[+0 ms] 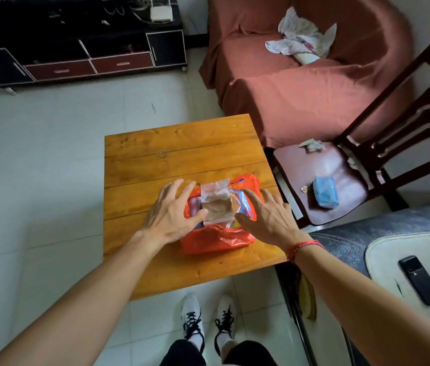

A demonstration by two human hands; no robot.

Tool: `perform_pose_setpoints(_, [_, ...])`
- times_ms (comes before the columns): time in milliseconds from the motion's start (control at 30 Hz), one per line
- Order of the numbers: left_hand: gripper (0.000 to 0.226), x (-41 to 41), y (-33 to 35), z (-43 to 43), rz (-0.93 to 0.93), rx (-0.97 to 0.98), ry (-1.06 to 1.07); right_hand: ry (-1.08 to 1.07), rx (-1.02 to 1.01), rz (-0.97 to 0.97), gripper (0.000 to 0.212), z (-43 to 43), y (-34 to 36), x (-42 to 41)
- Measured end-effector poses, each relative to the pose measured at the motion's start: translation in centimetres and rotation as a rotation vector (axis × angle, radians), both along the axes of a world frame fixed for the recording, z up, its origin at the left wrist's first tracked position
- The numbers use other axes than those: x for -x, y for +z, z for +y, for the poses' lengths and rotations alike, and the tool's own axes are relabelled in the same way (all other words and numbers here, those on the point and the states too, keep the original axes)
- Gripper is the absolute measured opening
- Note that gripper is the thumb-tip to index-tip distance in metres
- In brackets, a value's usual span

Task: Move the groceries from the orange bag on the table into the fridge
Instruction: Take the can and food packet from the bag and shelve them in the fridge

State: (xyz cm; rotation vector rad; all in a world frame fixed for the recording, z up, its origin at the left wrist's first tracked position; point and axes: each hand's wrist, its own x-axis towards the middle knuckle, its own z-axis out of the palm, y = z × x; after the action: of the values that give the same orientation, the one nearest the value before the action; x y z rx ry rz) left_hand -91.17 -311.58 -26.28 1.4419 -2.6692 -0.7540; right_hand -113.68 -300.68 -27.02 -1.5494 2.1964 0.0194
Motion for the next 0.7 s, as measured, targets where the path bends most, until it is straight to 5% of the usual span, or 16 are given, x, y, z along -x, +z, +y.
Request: perform_pose_setpoints(700, [0.068,5.4,-6.1,-2.1,0.074,-0.378,0.128,-0.135,-0.127,-0.200,0.085,-5.8,-5.3,0.0])
